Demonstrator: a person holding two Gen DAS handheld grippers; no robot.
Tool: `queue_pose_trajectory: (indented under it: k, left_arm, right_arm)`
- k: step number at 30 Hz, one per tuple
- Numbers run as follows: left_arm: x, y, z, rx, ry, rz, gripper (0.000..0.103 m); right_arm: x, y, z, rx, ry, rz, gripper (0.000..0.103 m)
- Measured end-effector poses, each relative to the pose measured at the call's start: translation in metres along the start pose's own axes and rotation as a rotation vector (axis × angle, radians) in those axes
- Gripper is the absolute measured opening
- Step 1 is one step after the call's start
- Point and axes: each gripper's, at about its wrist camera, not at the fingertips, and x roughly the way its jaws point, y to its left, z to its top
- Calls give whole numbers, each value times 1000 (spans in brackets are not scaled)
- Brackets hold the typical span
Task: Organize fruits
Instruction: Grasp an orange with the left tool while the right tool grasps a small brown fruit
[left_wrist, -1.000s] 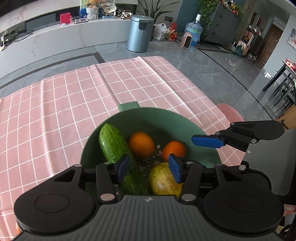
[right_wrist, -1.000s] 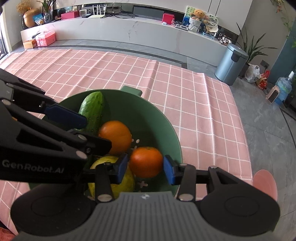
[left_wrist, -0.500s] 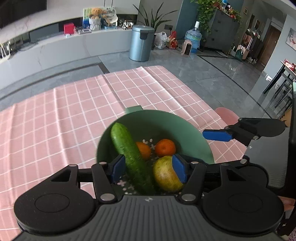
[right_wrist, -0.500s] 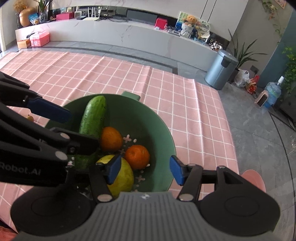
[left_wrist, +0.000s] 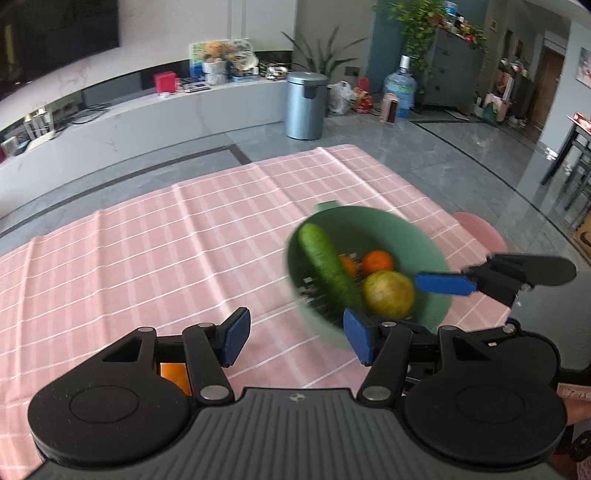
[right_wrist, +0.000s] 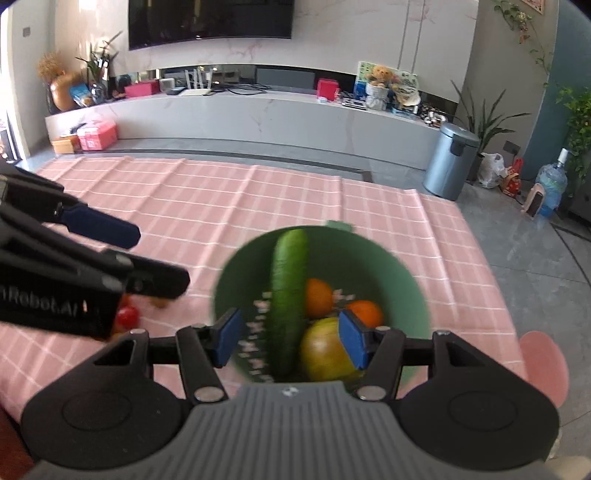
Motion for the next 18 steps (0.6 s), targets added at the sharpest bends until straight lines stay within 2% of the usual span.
queue_pose_trajectory:
  k: [9, 15, 18]
  left_arm:
    - [-14, 46, -31, -36, -1, 36, 69]
    - [-14, 78, -54, -93, 8, 21, 69]
    - [-8, 92, -62, -125, 18, 22, 69]
  right_arm:
    - [7, 48, -17, 63, 18, 71, 55]
    - [17, 74, -19, 36, 27, 96, 55]
    - [22, 82, -19, 11, 29, 97, 51]
